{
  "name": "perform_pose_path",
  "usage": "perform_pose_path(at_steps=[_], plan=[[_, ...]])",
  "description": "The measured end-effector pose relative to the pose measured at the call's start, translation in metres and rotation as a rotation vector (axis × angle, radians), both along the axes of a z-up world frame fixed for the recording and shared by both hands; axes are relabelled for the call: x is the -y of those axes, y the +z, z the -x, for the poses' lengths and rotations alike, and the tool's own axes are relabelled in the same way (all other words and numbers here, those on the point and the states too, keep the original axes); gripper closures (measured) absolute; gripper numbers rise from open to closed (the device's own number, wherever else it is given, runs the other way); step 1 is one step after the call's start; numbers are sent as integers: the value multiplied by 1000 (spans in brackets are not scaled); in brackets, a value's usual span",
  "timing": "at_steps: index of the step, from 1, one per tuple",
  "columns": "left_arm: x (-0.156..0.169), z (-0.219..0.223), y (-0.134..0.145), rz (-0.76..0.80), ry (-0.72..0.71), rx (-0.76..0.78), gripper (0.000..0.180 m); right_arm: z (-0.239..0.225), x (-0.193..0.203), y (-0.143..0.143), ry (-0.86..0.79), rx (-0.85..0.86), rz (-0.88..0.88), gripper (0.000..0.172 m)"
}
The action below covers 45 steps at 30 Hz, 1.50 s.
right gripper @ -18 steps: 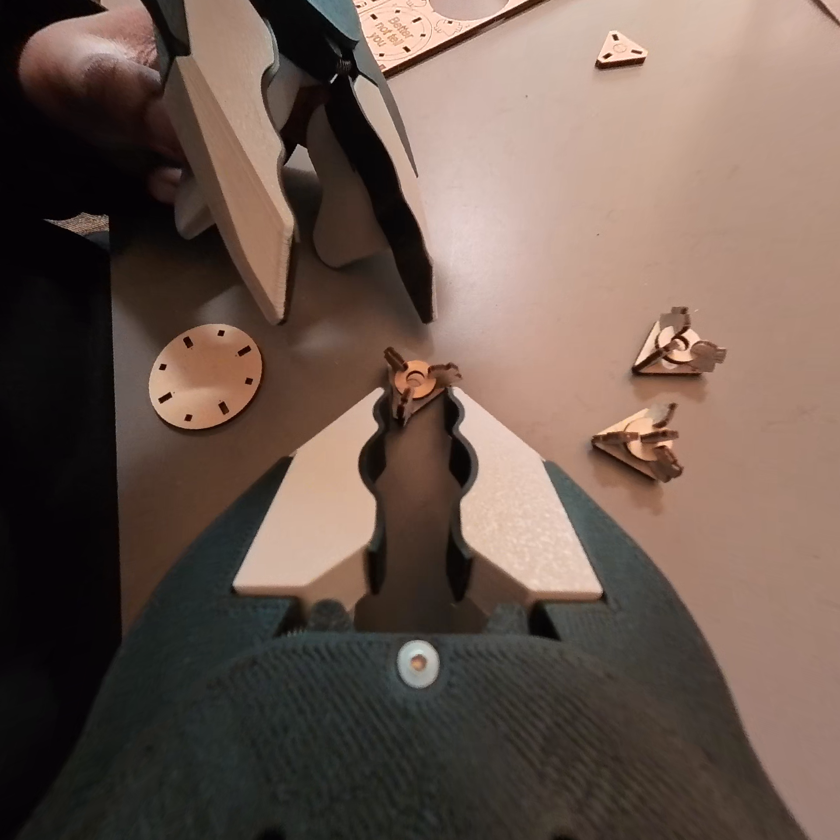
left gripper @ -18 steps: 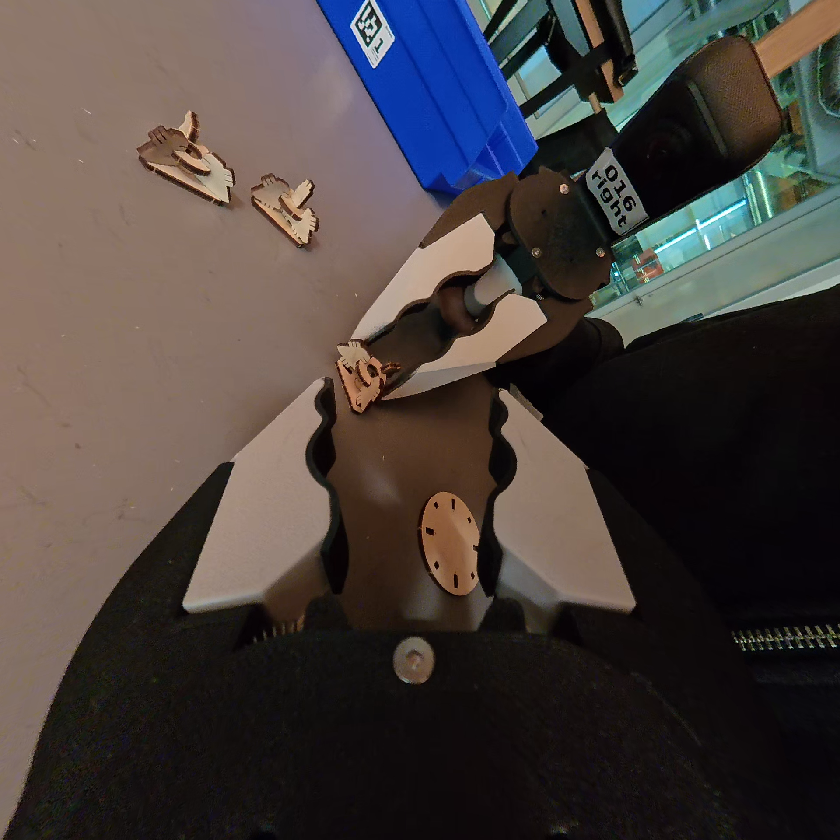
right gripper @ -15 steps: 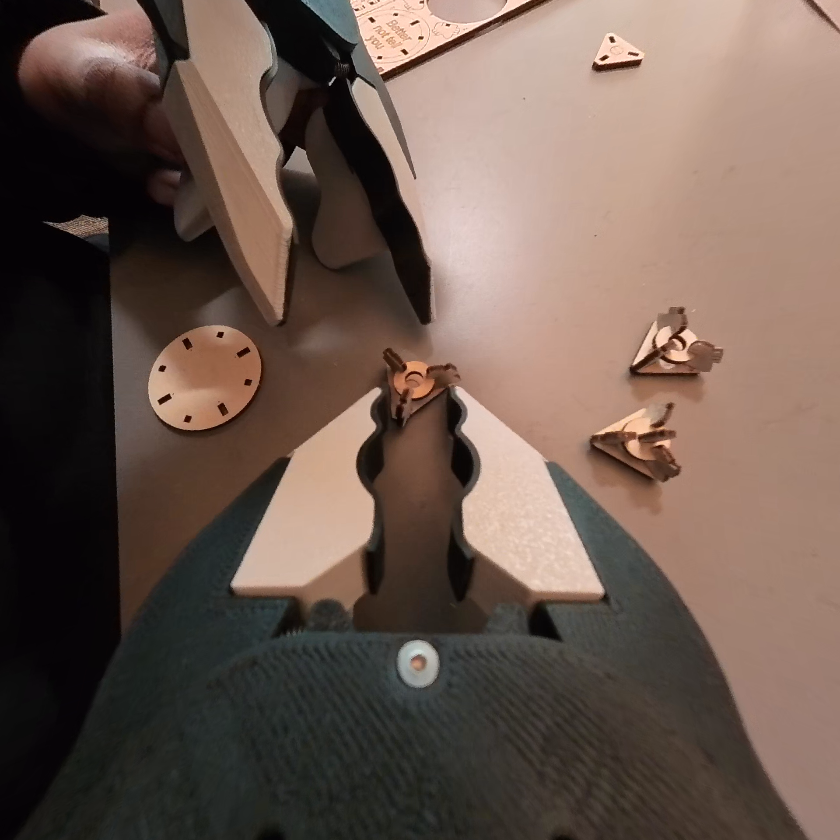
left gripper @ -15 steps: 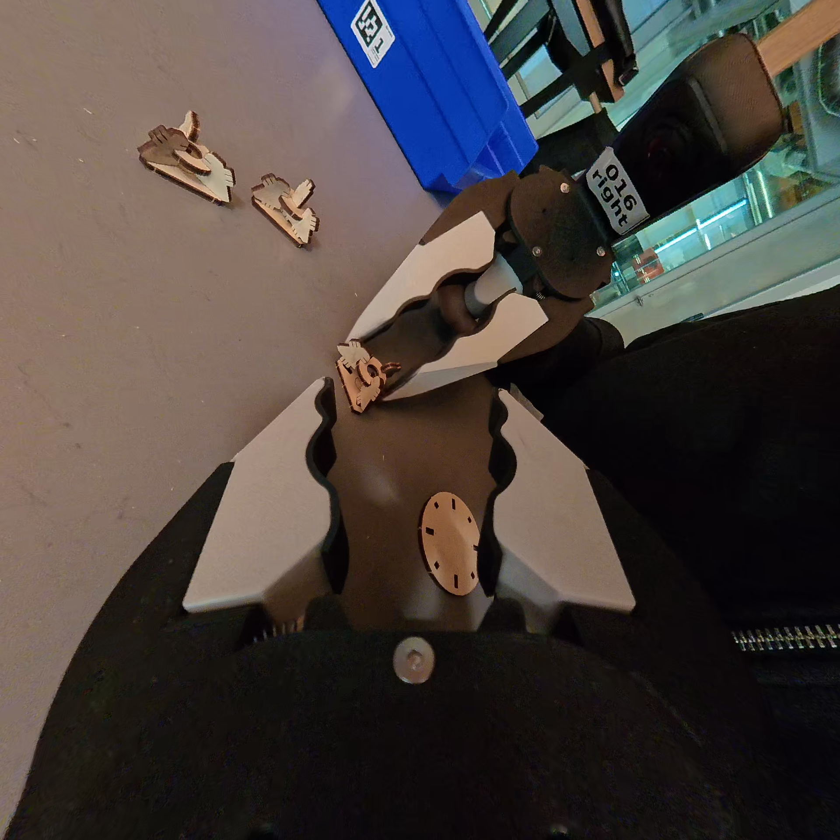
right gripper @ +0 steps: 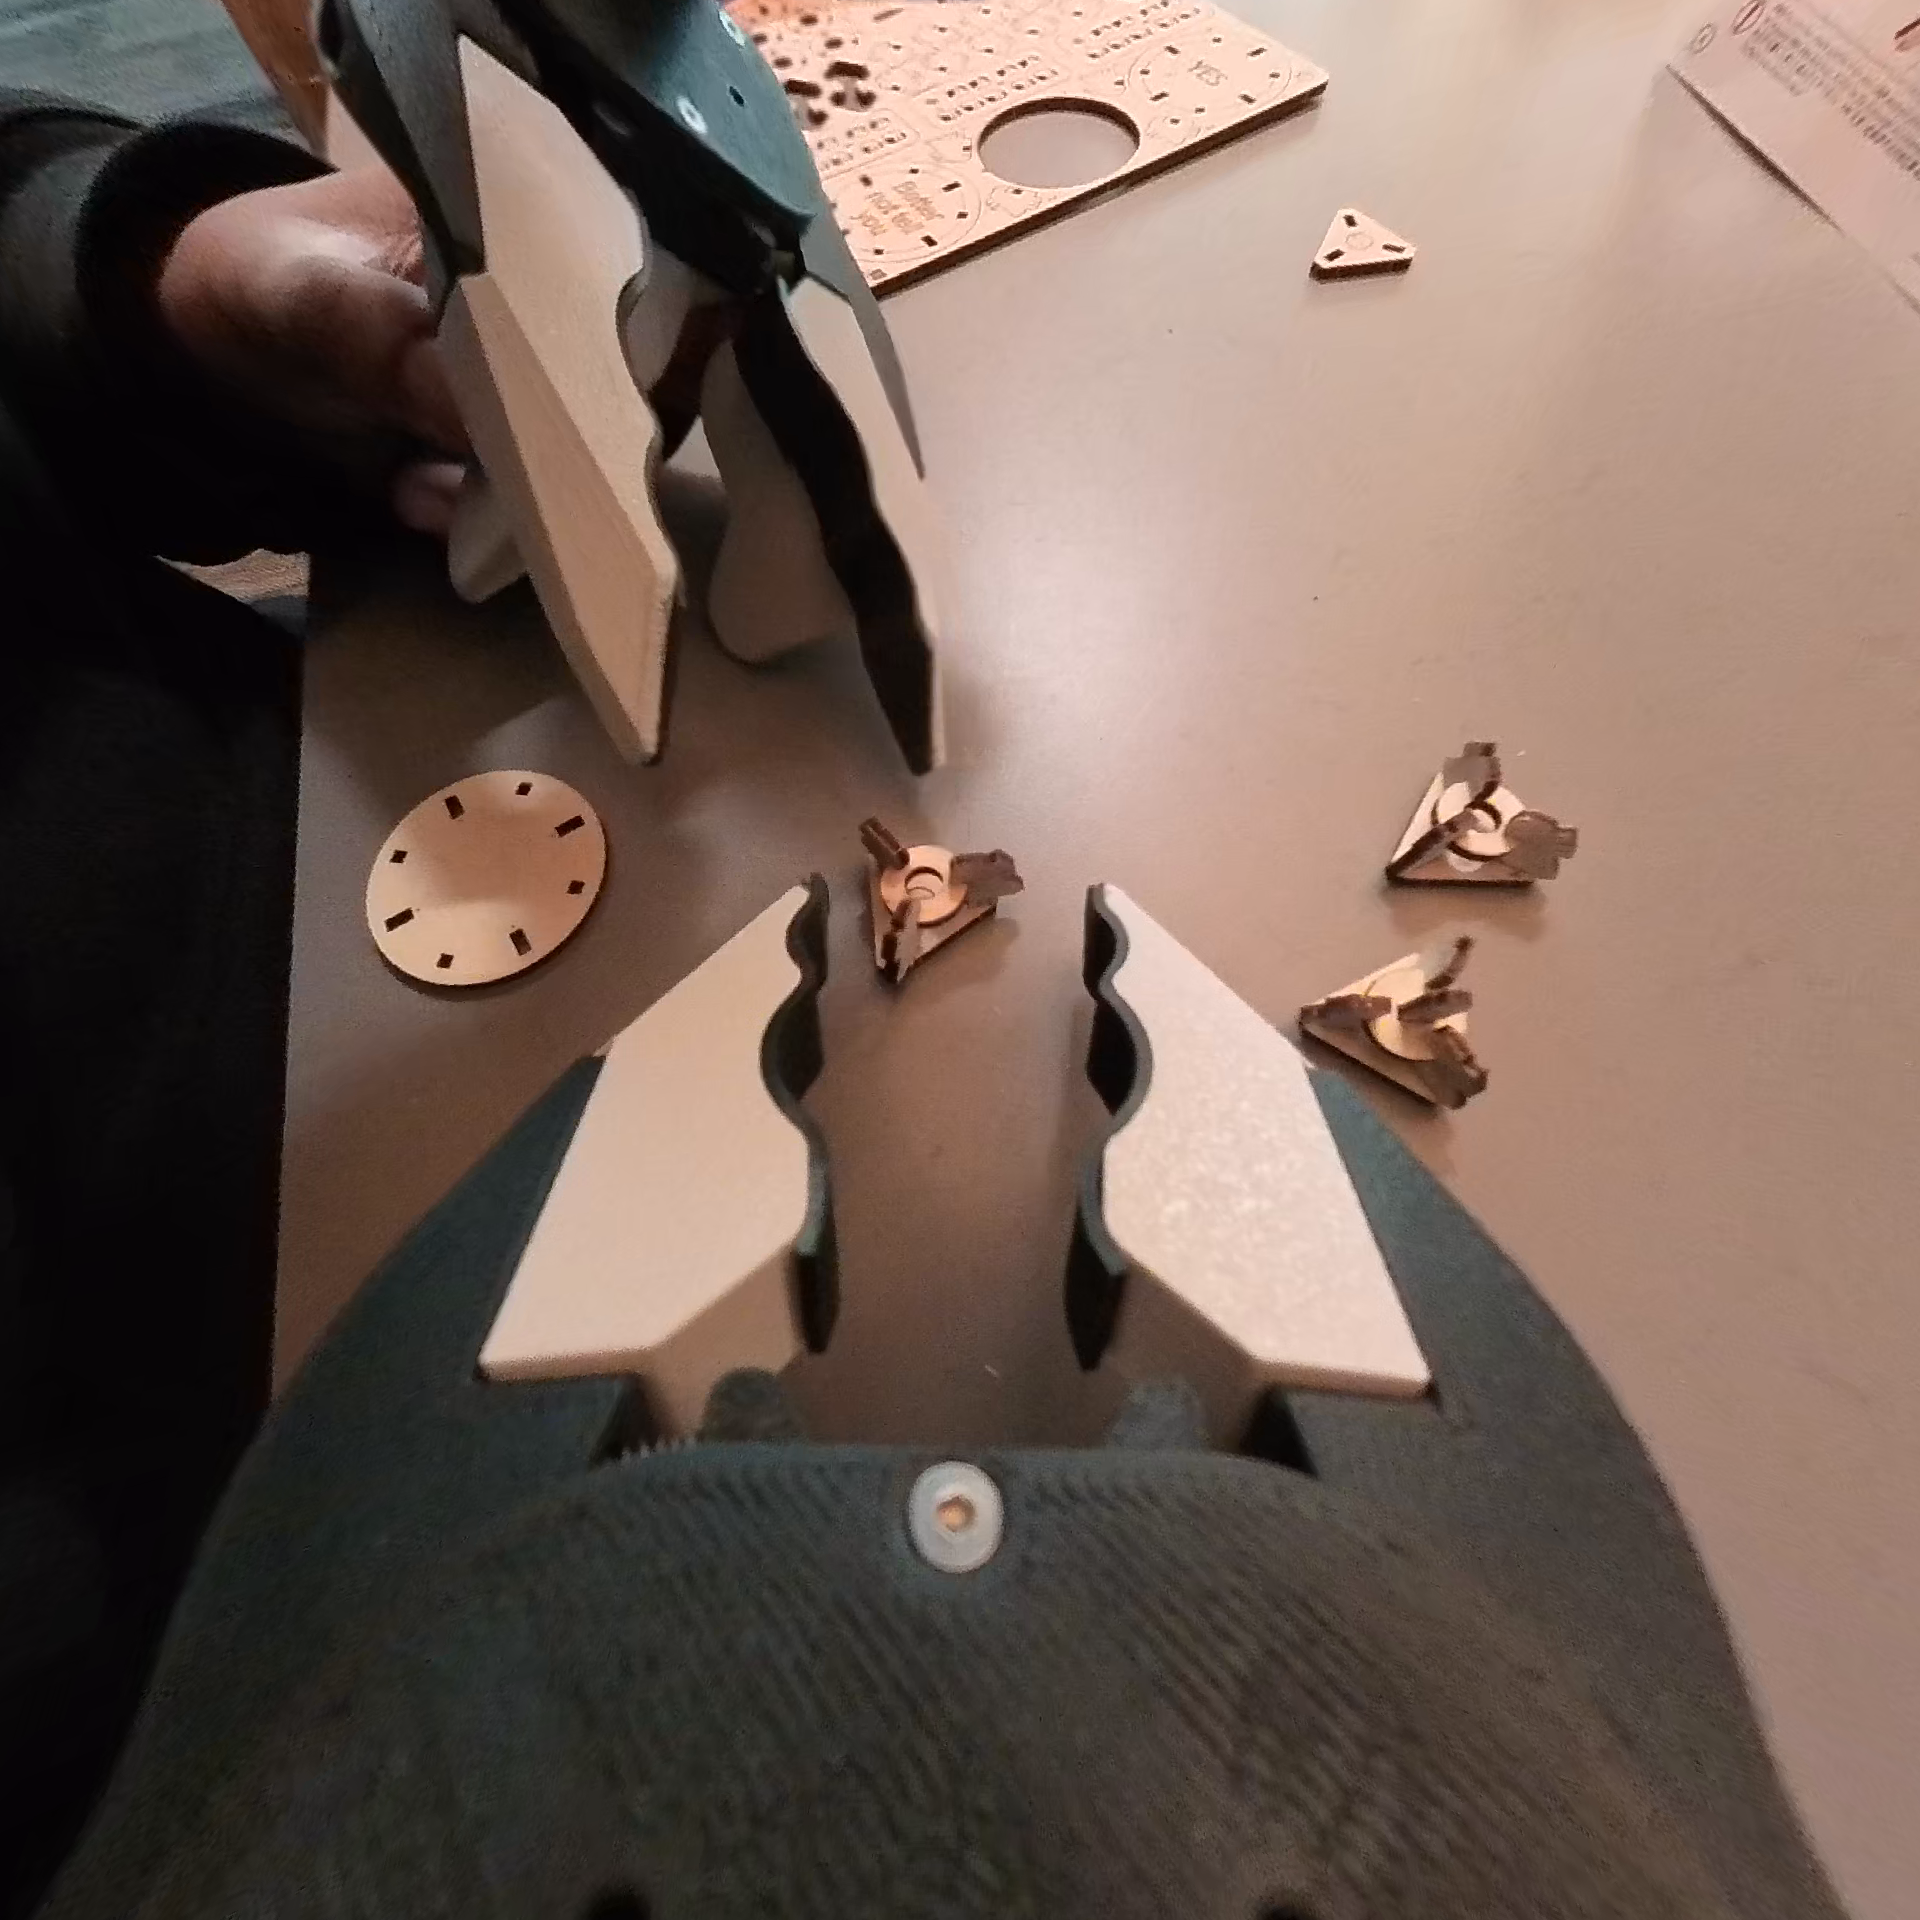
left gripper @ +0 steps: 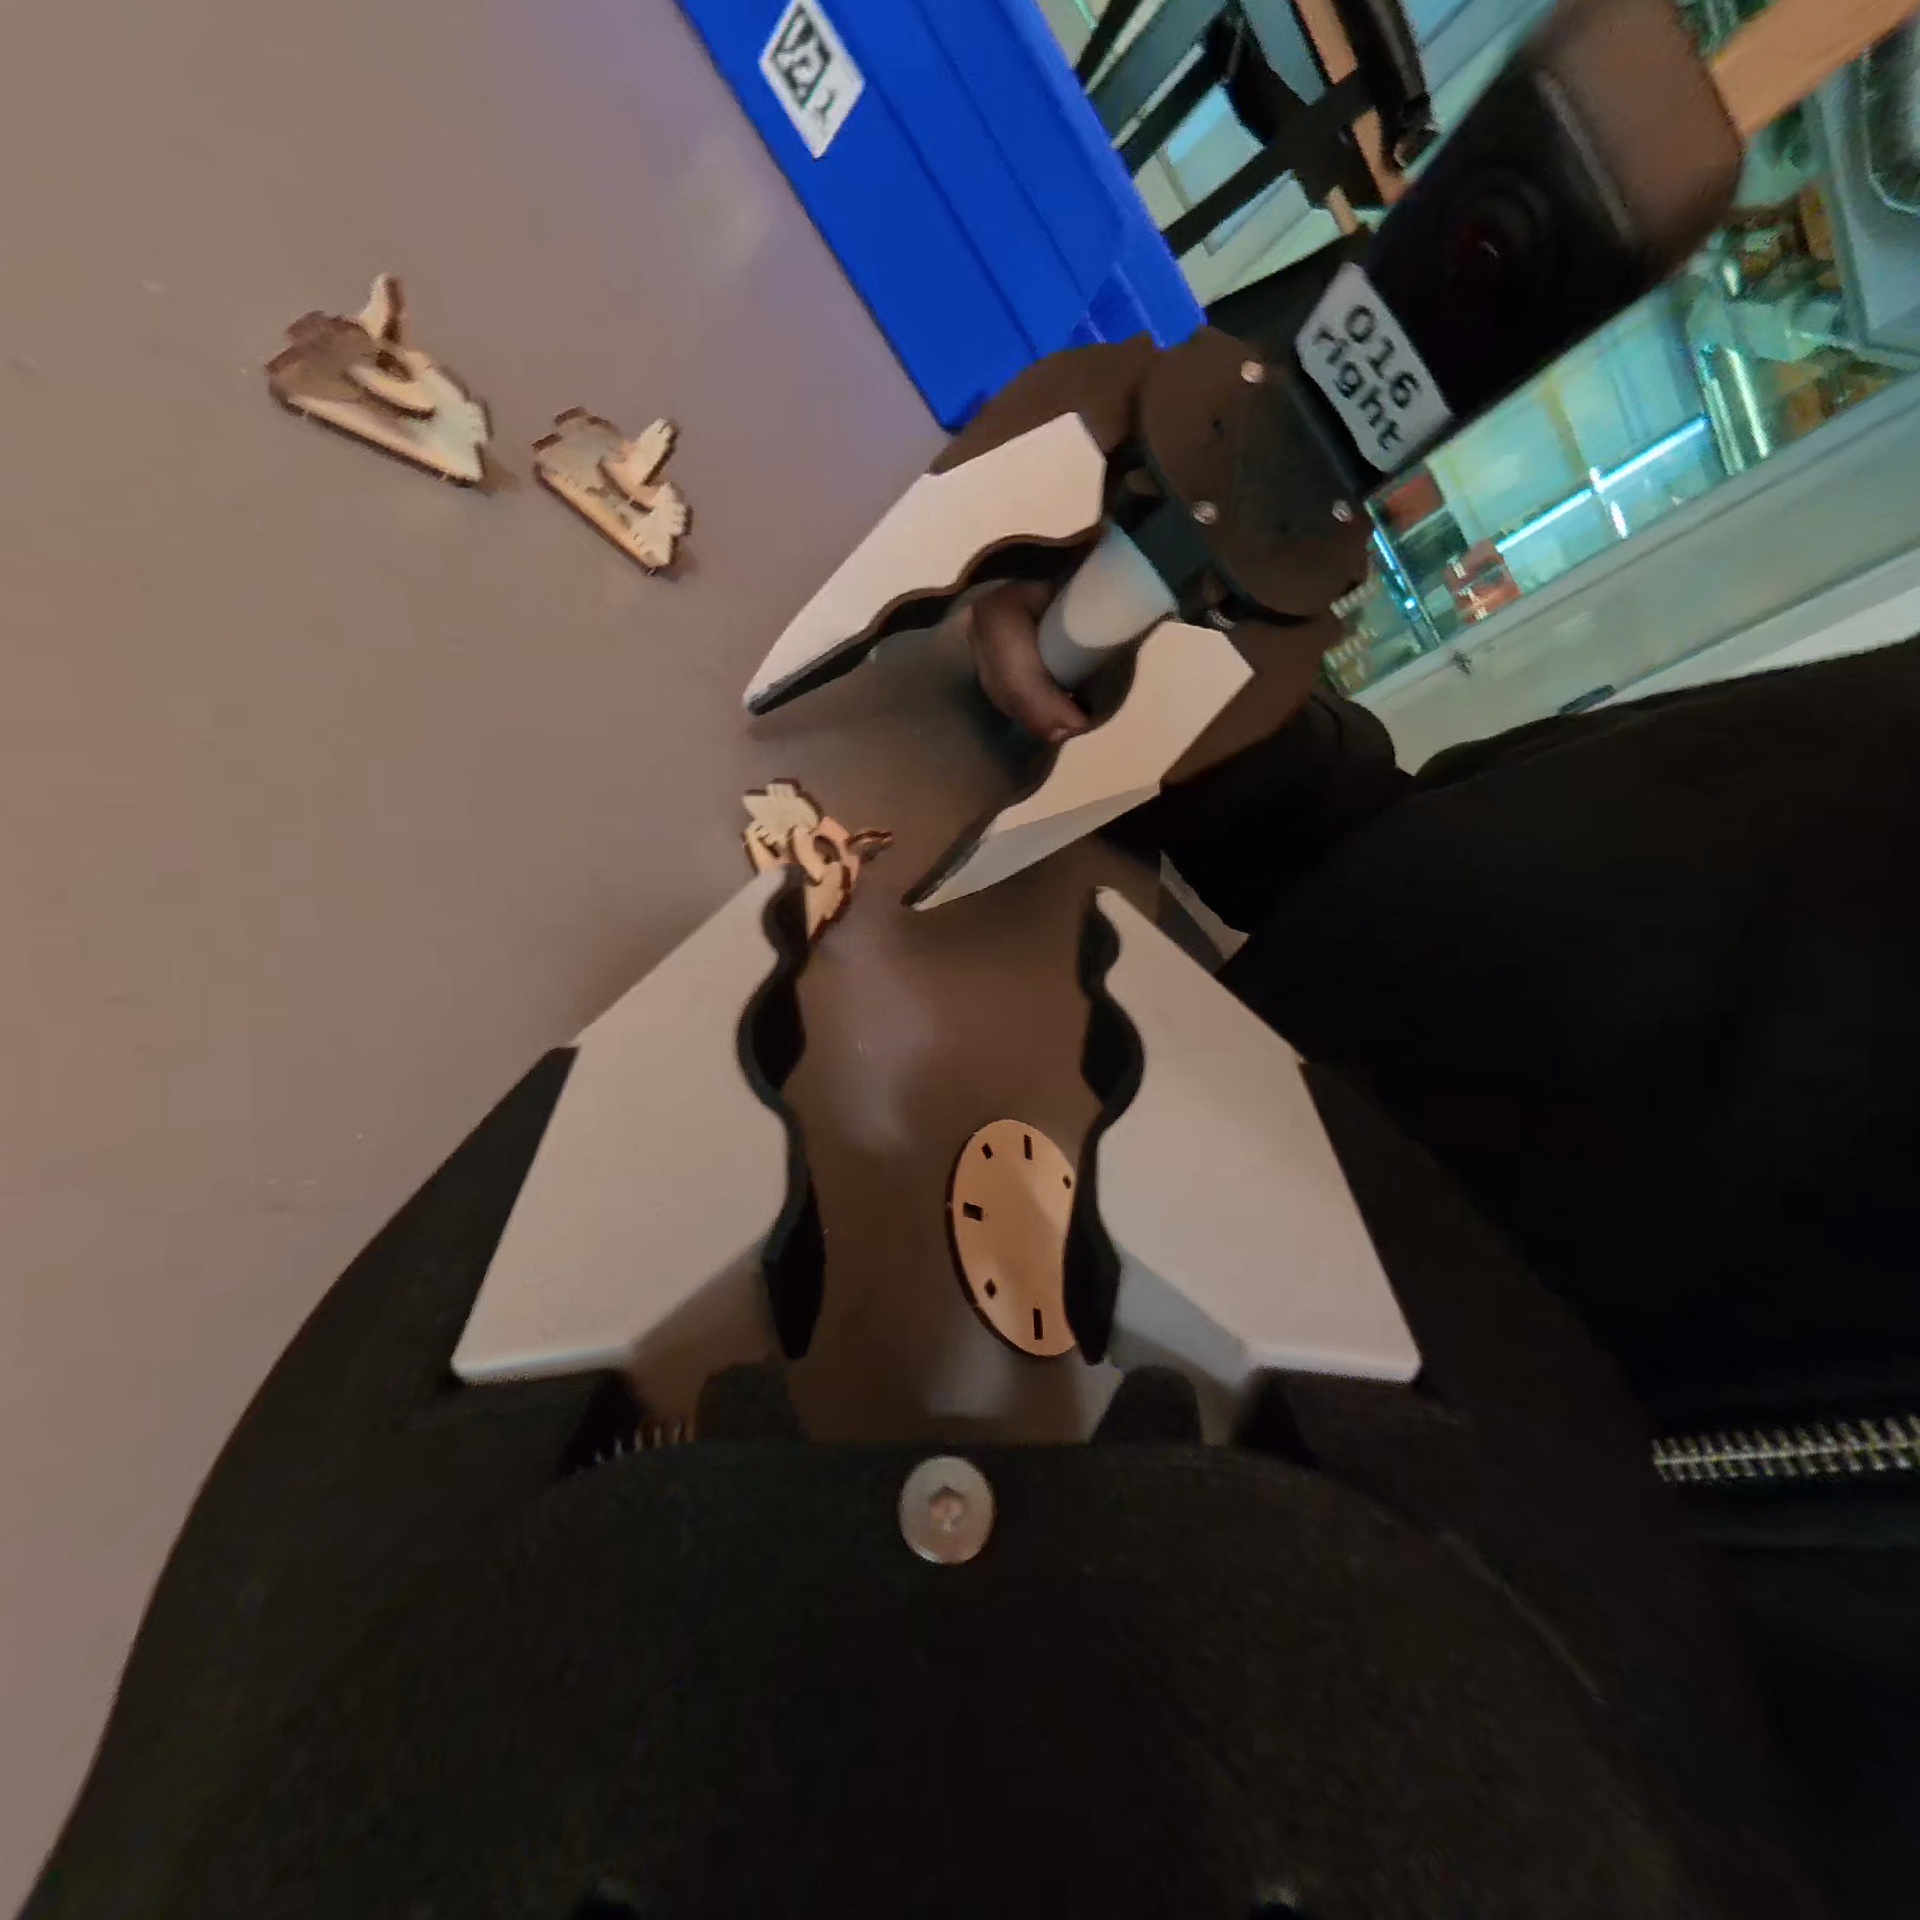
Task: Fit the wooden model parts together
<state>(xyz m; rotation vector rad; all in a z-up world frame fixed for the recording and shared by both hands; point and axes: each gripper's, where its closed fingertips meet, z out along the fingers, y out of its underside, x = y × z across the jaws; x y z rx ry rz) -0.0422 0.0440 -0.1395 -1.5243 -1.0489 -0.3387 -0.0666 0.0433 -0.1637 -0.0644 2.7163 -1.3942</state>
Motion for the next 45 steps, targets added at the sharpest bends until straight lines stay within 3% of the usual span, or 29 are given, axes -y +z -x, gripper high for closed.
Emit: perform_pose_path(at_steps=[9, 15, 20, 28, 35, 41, 45], plan=[[3, 3, 9, 57, 55, -128, 146, -2, 0, 12, 23, 41, 70, 135], [4, 2, 21, 114, 104, -284, 180, 18, -3, 30, -84, 68, 189, 128], [14, 7, 36, 211, 216, -470, 180, 39, -24, 42, -198, -18, 264, 126], [7, 3, 34, 383, 217, -609, 174, 6, -15, 34, -87, -25, 215, 135], [-4, 5, -1, 578, 106, -500, 163, -1, -6, 20, -119, -233, 132, 155], [-1, 9, -11, 614, 111, -434, 168, -7, -3, 11, -112, -177, 72, 140], [1, 10, -11, 543, 101, -372, 166, -7, -1, 2, -119, -191, 16, 139]])
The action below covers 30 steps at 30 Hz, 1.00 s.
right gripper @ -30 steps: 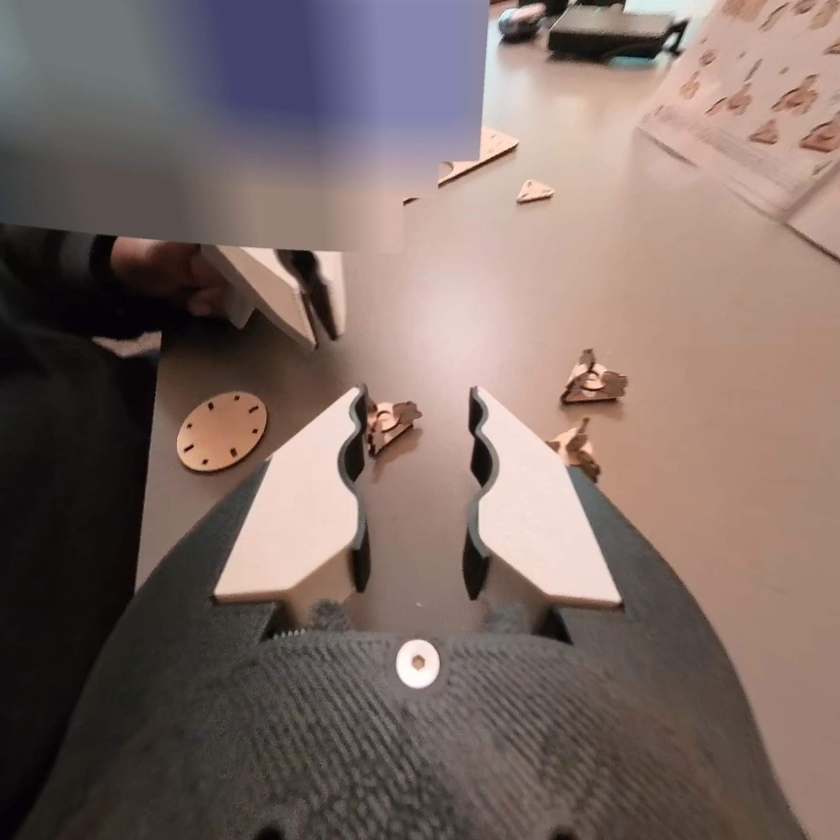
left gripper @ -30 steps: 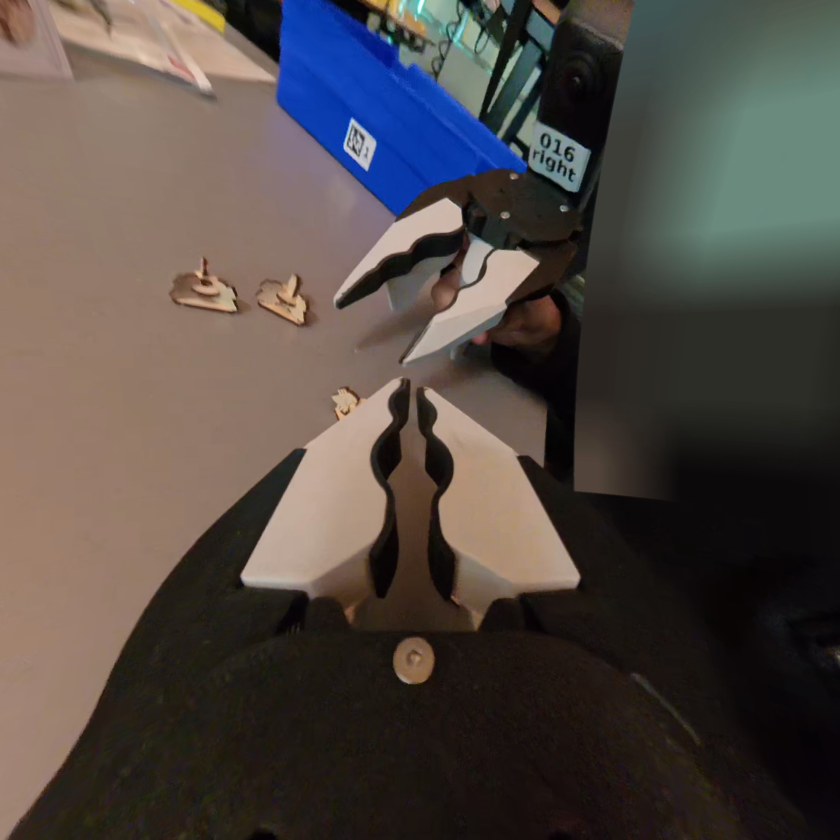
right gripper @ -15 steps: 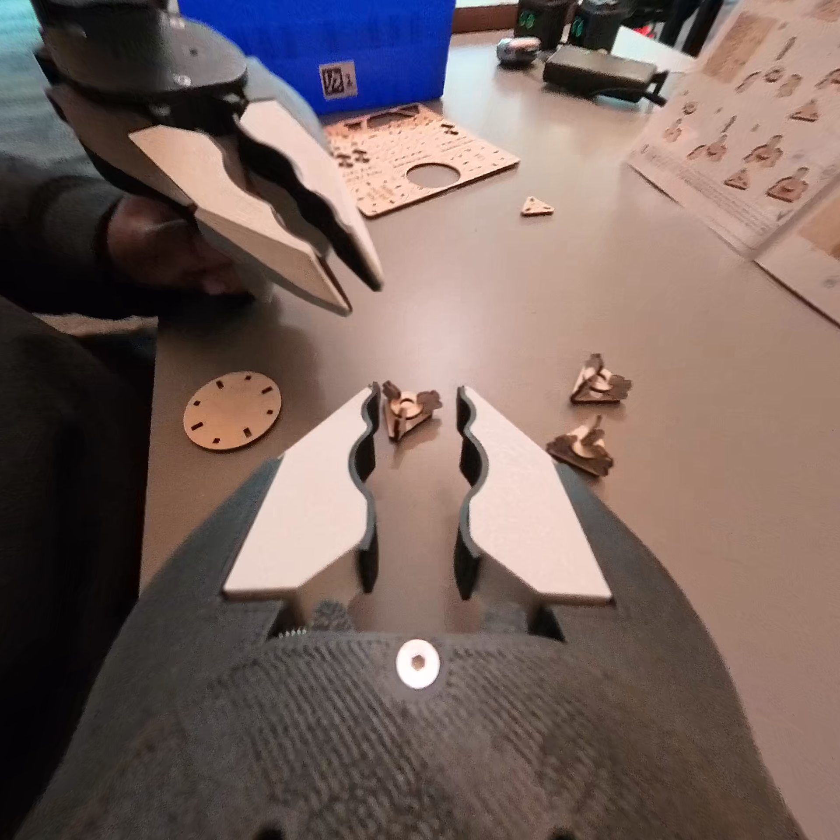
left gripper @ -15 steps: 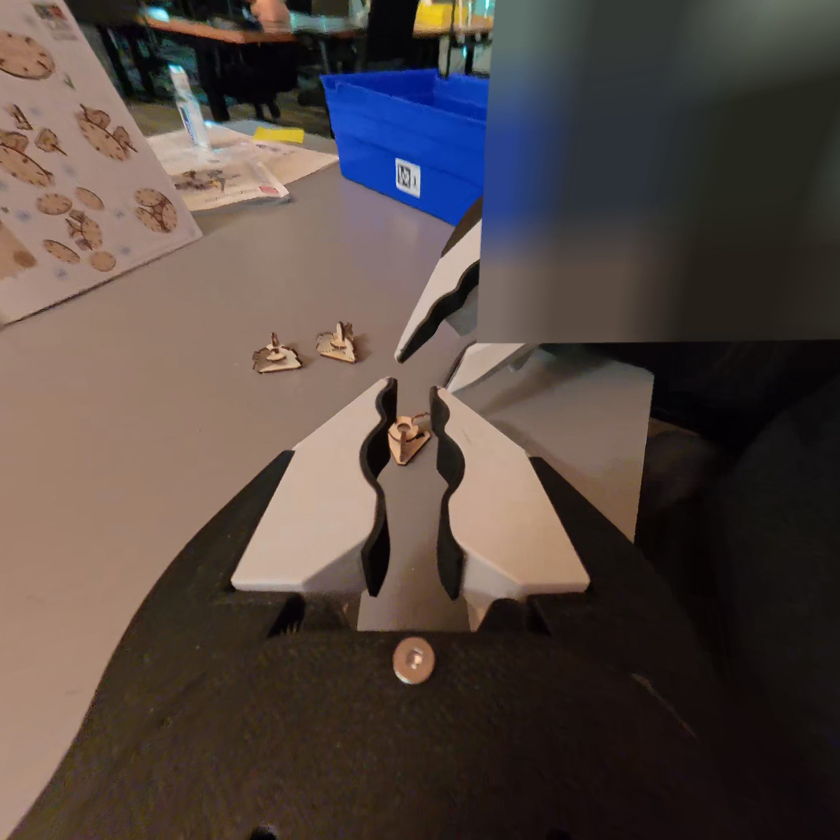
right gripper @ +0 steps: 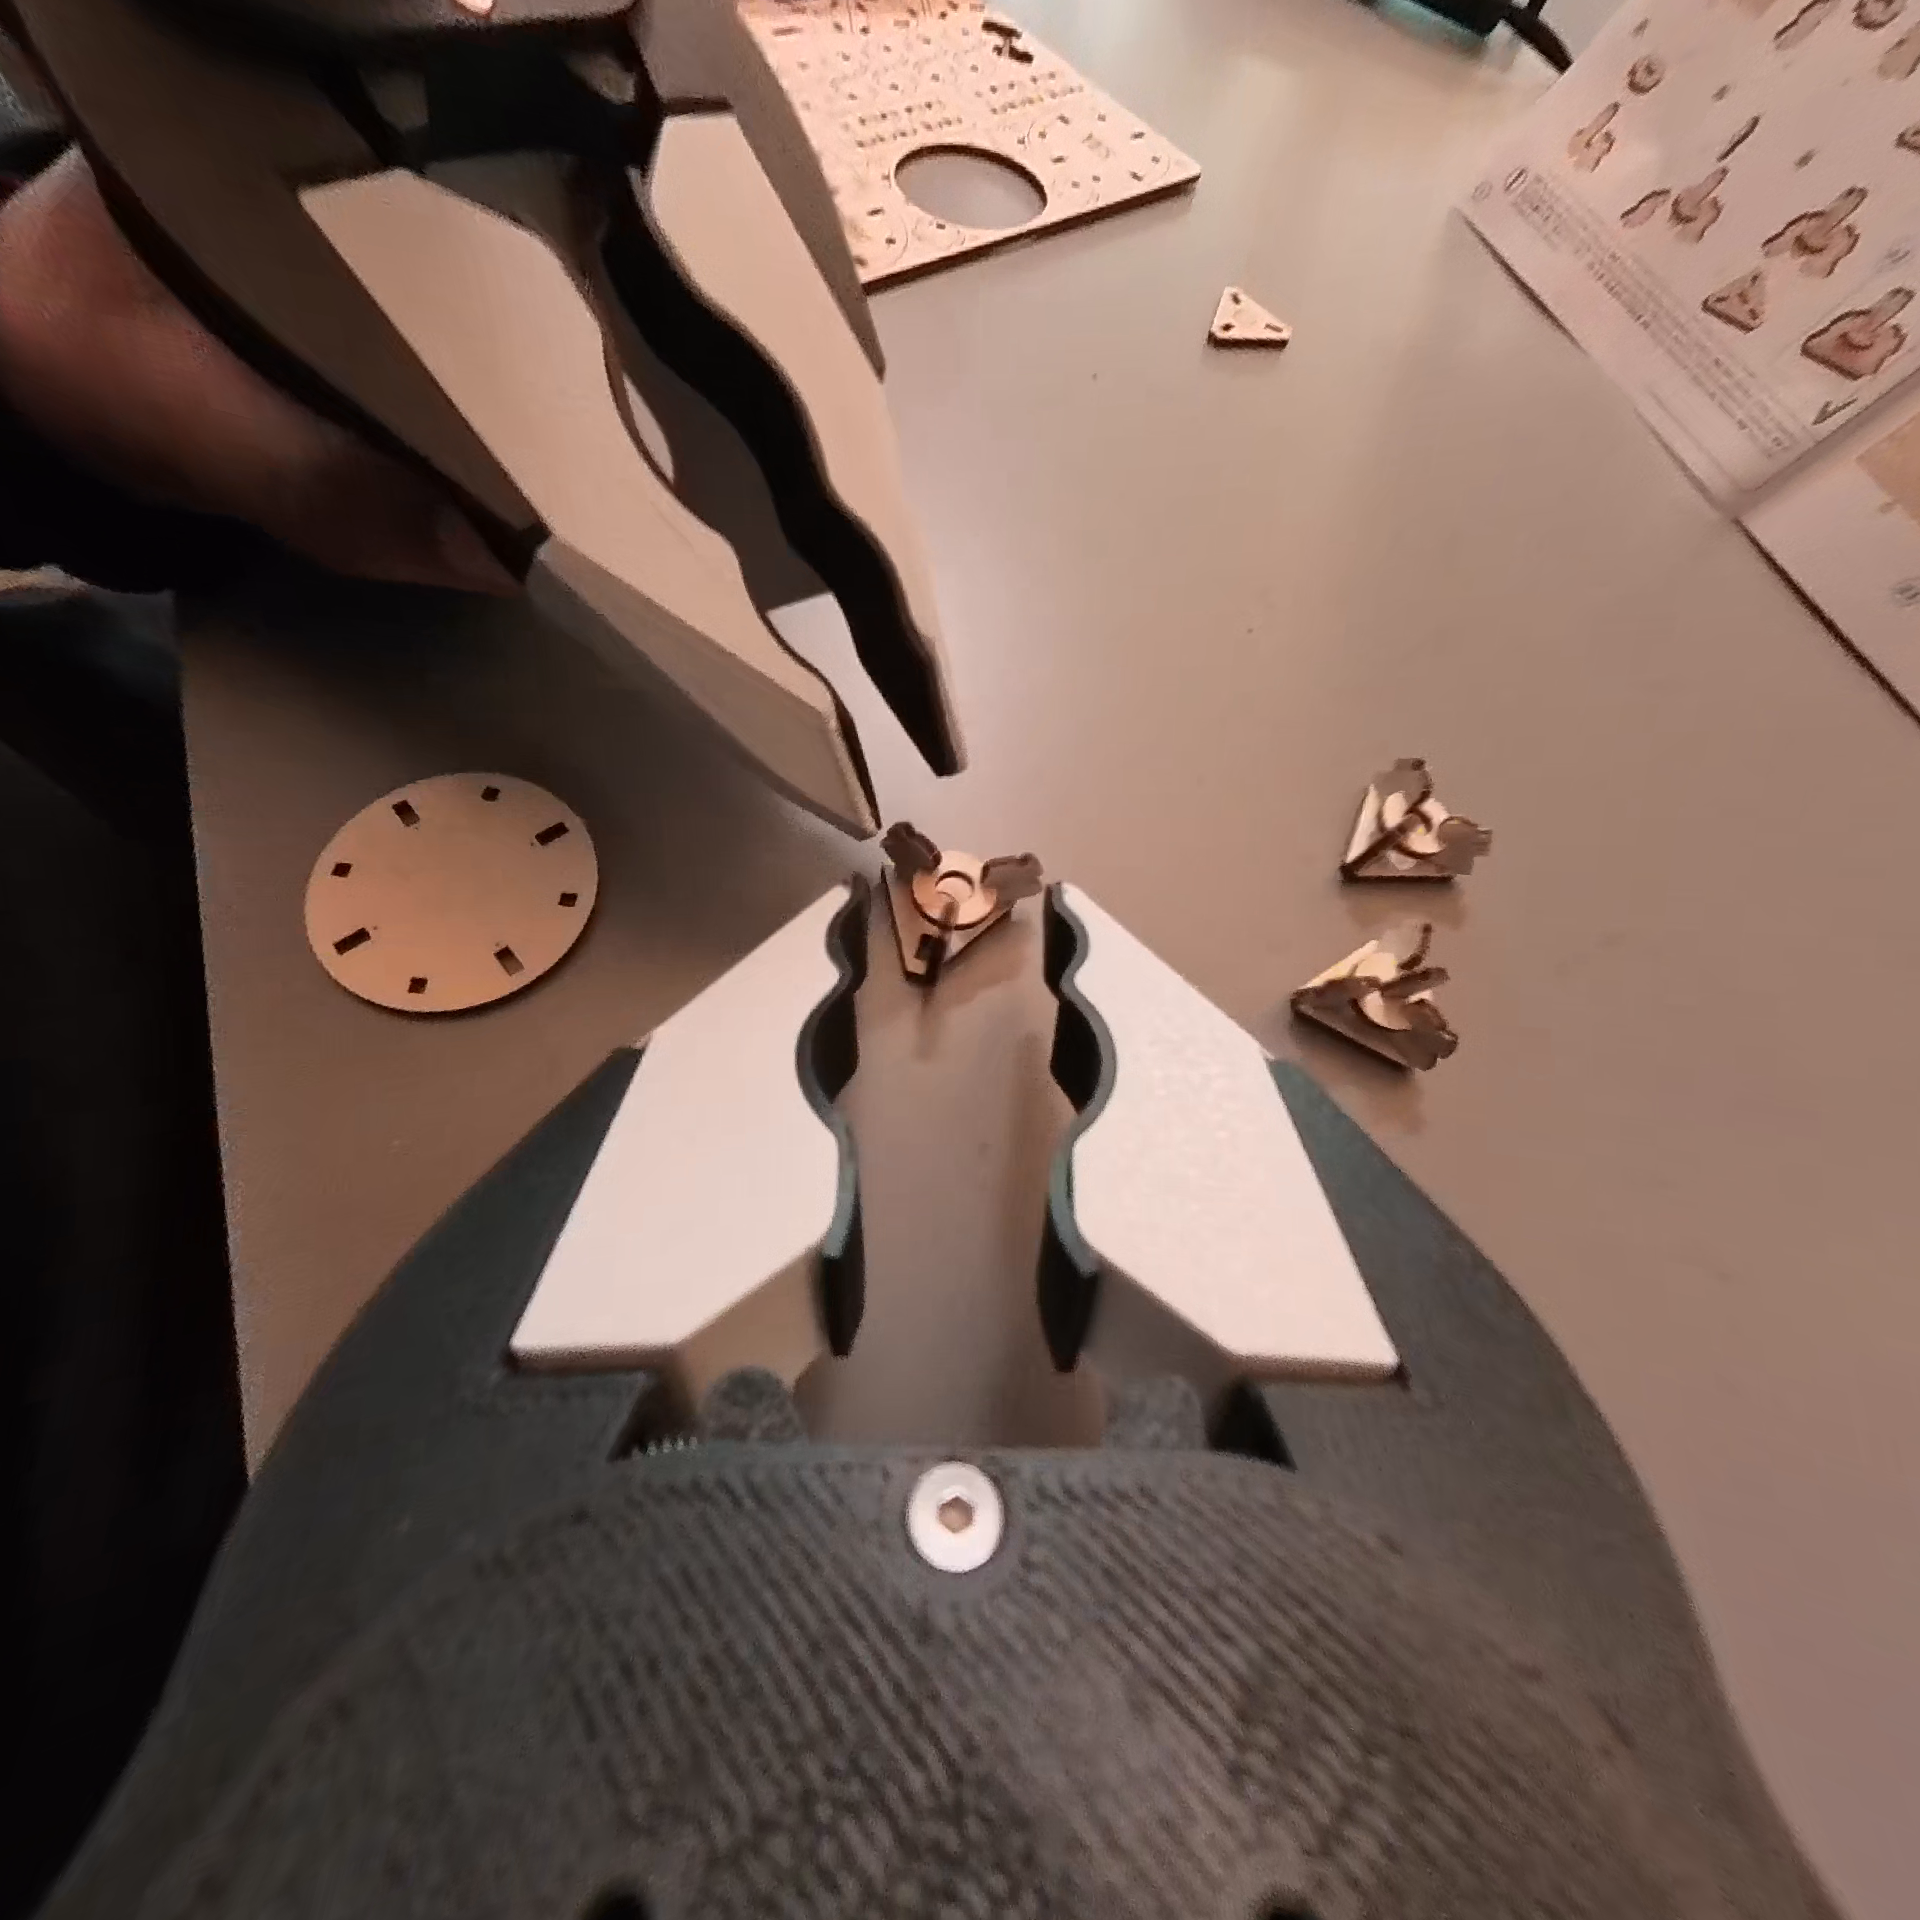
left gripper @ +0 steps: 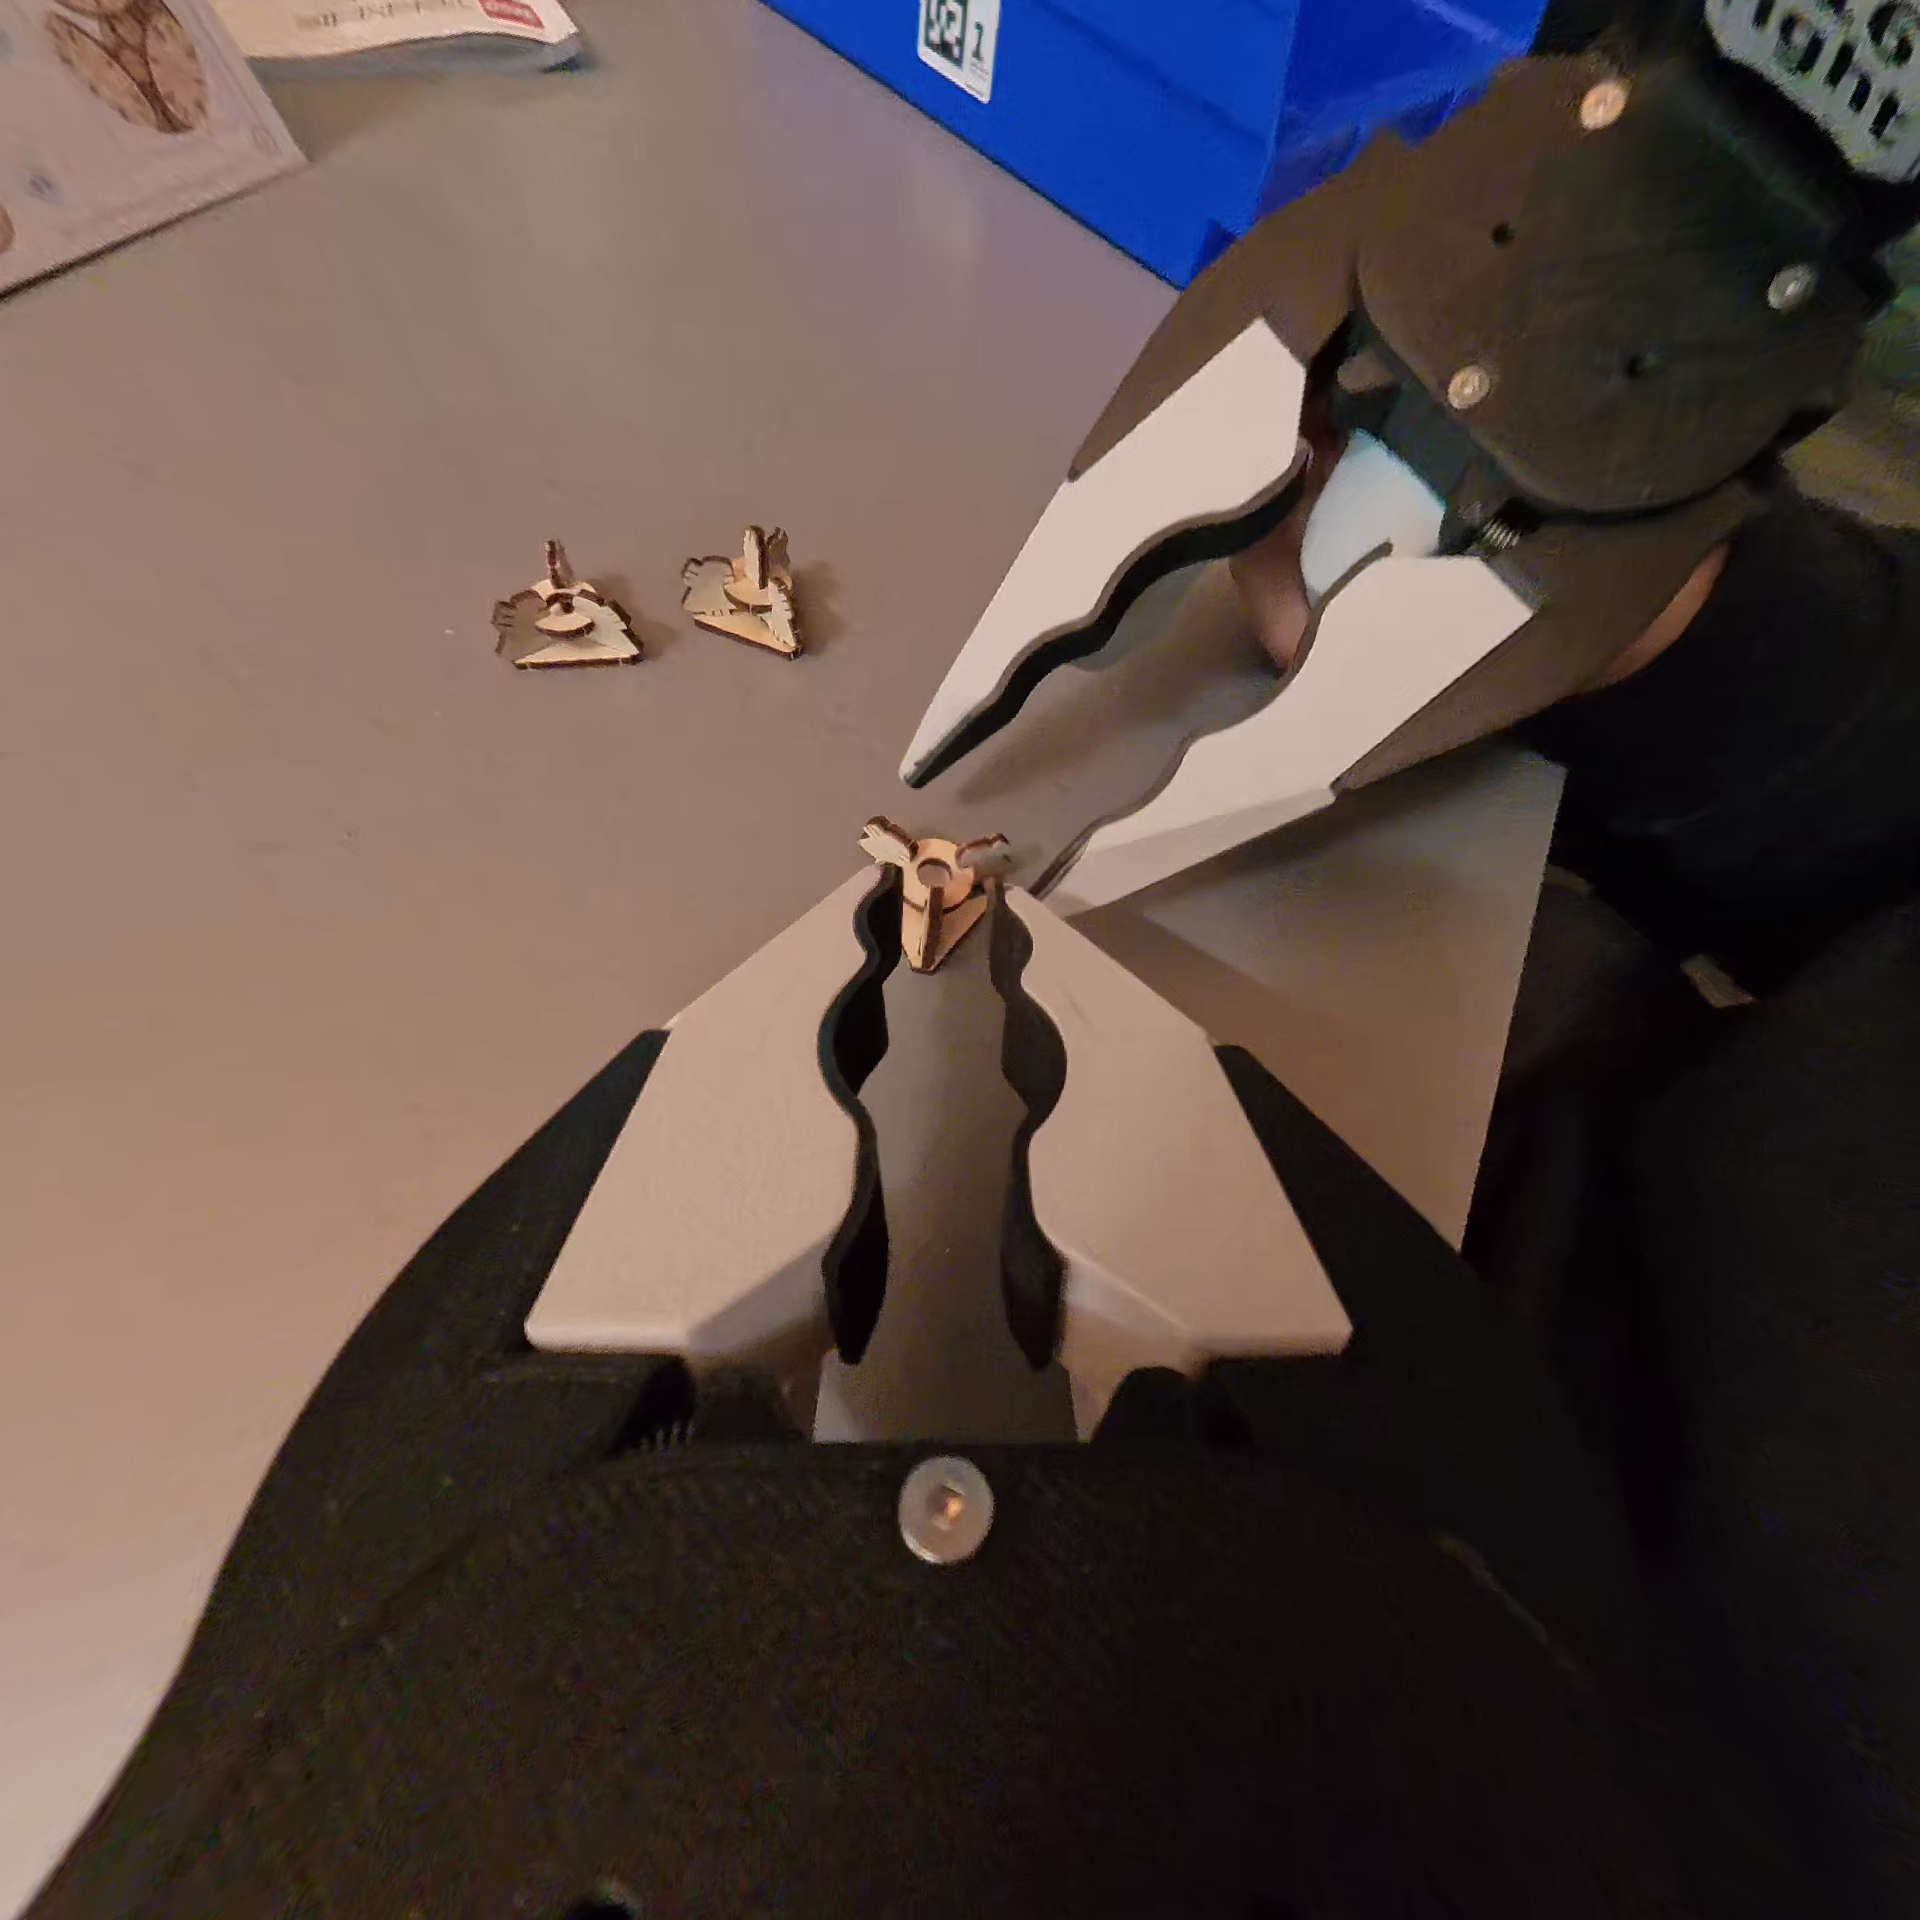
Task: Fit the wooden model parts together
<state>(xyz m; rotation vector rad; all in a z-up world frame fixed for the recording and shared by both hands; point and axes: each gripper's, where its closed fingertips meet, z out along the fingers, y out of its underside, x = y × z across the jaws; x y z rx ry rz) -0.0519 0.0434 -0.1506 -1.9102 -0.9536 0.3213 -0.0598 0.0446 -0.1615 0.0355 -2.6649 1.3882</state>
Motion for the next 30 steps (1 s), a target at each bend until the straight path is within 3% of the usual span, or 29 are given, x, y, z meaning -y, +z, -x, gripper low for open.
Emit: perform_pose_path(at_steps=[6, 30], plan=[[-2, -2, -1, -20, -20, 28, 169, 3, 1, -10, -26, -42, -68, 140], [0, 0, -17, 40, 2, 111, 170, 1, 3, -12, -3, 25, -77, 145]])
